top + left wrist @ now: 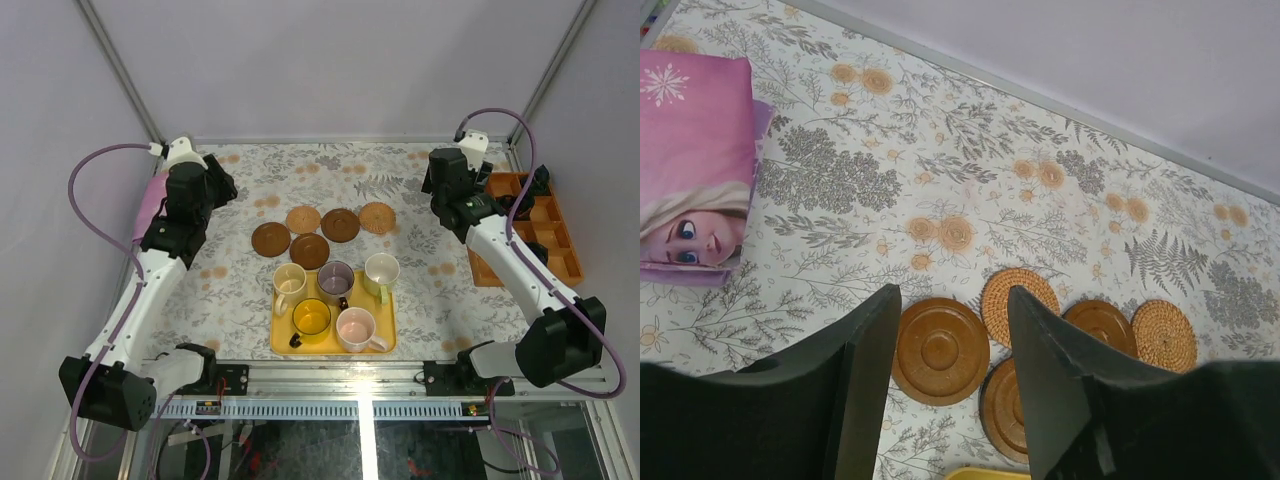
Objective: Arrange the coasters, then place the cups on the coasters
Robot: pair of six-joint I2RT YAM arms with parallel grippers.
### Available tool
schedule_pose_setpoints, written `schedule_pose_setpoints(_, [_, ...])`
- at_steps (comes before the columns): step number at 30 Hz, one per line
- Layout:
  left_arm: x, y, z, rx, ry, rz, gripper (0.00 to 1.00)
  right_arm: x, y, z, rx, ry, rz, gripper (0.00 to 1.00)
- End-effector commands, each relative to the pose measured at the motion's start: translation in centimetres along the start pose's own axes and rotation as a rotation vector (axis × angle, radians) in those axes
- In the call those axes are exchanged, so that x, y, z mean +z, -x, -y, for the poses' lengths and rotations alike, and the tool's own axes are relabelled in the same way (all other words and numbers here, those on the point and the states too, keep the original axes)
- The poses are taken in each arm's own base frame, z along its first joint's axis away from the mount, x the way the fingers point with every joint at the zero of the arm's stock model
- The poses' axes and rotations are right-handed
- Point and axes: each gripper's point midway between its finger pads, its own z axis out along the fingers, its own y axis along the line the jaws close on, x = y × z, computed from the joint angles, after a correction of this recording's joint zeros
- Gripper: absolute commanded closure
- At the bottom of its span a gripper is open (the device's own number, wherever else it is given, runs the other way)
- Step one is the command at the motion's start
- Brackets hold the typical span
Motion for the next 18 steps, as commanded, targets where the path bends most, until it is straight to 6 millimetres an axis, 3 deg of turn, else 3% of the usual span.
schedule_pose_setpoints(1, [0.1, 0.6, -0.6, 0.002, 0.021, 0.036, 0.53, -0.8, 2.2, 0.6, 0.057, -0.021, 0.077, 0.20])
schedule_pose_setpoints(18, [0.9, -0.4, -0.8, -0.004, 0.032, 0.012, 0.53, -0.1, 1.7, -0.6, 0.039, 0.004, 0.043, 0.20])
